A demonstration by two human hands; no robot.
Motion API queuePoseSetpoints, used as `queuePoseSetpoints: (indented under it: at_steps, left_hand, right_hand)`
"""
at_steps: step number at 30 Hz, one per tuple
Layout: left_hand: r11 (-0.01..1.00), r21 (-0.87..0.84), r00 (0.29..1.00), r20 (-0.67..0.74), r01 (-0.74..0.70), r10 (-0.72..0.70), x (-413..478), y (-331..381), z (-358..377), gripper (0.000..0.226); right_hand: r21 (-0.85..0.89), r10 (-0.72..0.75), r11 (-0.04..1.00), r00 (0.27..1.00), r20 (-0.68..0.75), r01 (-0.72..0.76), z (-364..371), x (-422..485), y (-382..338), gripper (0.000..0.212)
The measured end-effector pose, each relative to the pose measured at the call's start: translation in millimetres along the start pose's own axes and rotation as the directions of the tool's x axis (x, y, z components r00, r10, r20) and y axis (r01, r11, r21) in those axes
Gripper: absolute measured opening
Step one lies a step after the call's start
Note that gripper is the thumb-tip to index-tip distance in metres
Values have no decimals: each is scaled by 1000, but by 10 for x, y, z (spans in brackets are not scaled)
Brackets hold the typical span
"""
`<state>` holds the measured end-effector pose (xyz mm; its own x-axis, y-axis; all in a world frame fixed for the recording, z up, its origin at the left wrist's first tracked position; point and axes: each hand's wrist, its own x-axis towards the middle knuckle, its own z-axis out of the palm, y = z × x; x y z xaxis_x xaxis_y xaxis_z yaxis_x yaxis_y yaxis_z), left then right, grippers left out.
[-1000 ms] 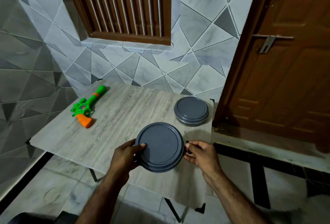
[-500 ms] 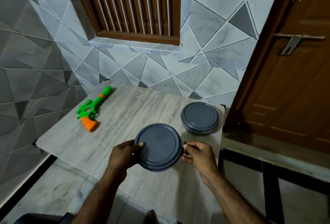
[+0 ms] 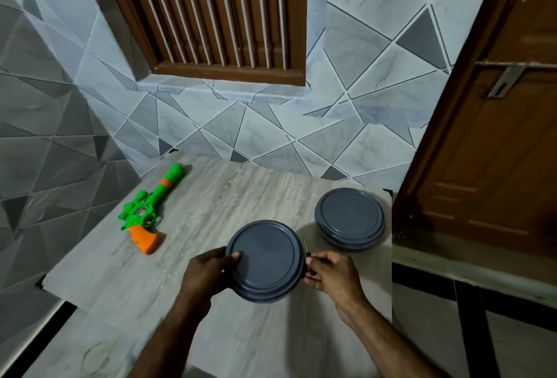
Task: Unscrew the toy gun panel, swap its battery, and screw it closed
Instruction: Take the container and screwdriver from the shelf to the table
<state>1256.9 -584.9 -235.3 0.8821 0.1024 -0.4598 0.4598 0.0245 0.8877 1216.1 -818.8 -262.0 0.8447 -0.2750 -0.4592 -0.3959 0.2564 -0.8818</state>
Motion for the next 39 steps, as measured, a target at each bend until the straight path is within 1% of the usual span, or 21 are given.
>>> queuePoseSetpoints:
  at_steps: [6, 10, 15, 23, 28, 31, 35, 39]
  left_hand:
    - [998, 61, 998, 56, 11, -14, 504, 150, -214, 23]
    - [997, 82, 995, 95, 14, -22, 827, 213, -382, 21]
    - [992, 118, 991, 127, 34, -49, 1199, 195, -563, 23]
    - [982, 191, 986, 158, 16, -47, 1604, 100, -771, 27]
    - [977, 210, 983, 166, 37, -73, 1776, -11, -932, 31]
    - [974, 228, 983, 173, 17, -58, 1847, -84, -1011, 31]
    - [969, 246, 983, 173, 14, -58, 1944, -152, -1085, 31]
    - [974, 227, 984, 169, 19, -58, 1985, -213, -1127, 30]
  right_hand:
    - [3, 25, 1000, 998, -60, -25, 364, 224, -9, 7]
    - [25, 40, 999, 994, -97, -38, 639, 344, -31, 5]
    - [25, 61, 998, 985, -159, -58, 935, 459, 24, 5]
    - [33, 104, 995, 964, -243, -98, 1265, 610, 211, 8]
    - [-40, 124, 989, 955, -269, -140, 1414, 713, 371, 11]
    - [-135, 108, 979, 947, -301, -154, 1506, 785, 530, 17]
    - [-305, 46, 935, 914, -403, -181, 1567, 832, 686, 6]
    - [-412, 38, 880, 899, -436, -237, 1569, 881, 795, 16]
